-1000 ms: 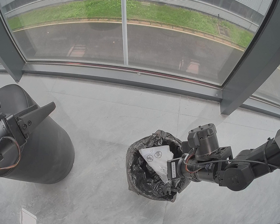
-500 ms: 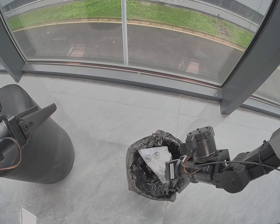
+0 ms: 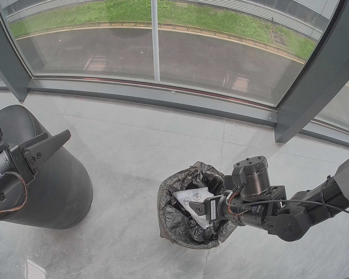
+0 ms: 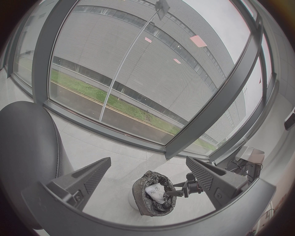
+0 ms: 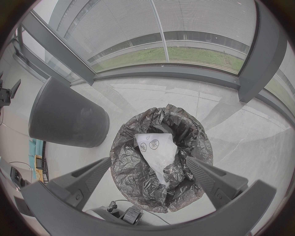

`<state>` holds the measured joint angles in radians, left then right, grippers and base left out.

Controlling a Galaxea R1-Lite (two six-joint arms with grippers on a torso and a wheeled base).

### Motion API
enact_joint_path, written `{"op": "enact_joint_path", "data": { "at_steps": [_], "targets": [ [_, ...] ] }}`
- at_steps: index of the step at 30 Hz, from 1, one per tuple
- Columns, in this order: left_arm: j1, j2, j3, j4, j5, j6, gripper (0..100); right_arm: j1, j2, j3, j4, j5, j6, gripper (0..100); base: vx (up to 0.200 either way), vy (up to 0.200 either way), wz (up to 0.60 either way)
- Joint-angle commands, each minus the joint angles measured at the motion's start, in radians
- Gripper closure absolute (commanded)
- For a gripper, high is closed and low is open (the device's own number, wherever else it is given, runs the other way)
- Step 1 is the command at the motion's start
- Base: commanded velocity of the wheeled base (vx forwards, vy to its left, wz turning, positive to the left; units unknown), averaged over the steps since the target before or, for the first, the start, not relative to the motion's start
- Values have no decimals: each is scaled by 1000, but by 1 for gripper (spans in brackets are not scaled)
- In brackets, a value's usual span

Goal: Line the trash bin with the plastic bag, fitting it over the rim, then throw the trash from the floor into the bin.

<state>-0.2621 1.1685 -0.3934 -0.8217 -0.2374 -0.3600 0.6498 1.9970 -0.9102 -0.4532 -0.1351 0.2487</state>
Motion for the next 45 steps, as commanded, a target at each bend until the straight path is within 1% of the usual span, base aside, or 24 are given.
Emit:
{"op": "enact_joint_path", "data": {
  "at_steps": [1,3,8,13,16,20,27,28,29,32,33,35,37,40,45],
  "targets": [
    [0,0,4,-2,0,1,0,5,6,4,-2,0,-2,0,0,0,0],
    [0,2,5,-2,0,1,0,7,12,4,-2,3,-9,0,0,0,0],
    [0,5,5,-2,0,3,0,17,77,-58,-1,9,-32,0,0,0,0],
    [0,3,5,-2,0,3,0,21,155,-68,-7,11,-34,0,0,0,0],
    [0,5,7,-2,0,3,0,21,187,-67,-51,26,-34,0,0,0,0],
    [0,11,10,-4,-2,4,0,21,207,-70,-70,43,-36,0,0,0,0],
    [0,14,10,-4,-2,4,0,25,252,-99,-70,43,-36,0,0,0,0],
    [0,17,11,-4,-2,4,0,24,307,-125,-79,37,-40,0,0,0,0],
    [0,17,11,-4,-2,4,0,24,310,-127,-81,37,-40,0,0,0,0],
    [0,17,11,-4,-2,4,0,13,358,-145,-147,37,-54,0,0,0,0],
    [0,17,11,-4,-2,4,0,13,358,-145,-147,37,-54,0,0,0,0],
    [0,17,11,-4,-3,4,0,-4,385,-145,-193,37,-109,0,0,0,0],
    [0,19,11,-4,-3,4,0,-16,405,-147,-222,37,-135,0,0,0,0],
    [0,20,13,-4,-6,4,0,-32,425,-161,-252,37,-141,0,0,0,0],
    [0,26,13,-4,-6,4,0,-47,453,-185,-252,34,-143,0,0,0,0]
  ]
}}
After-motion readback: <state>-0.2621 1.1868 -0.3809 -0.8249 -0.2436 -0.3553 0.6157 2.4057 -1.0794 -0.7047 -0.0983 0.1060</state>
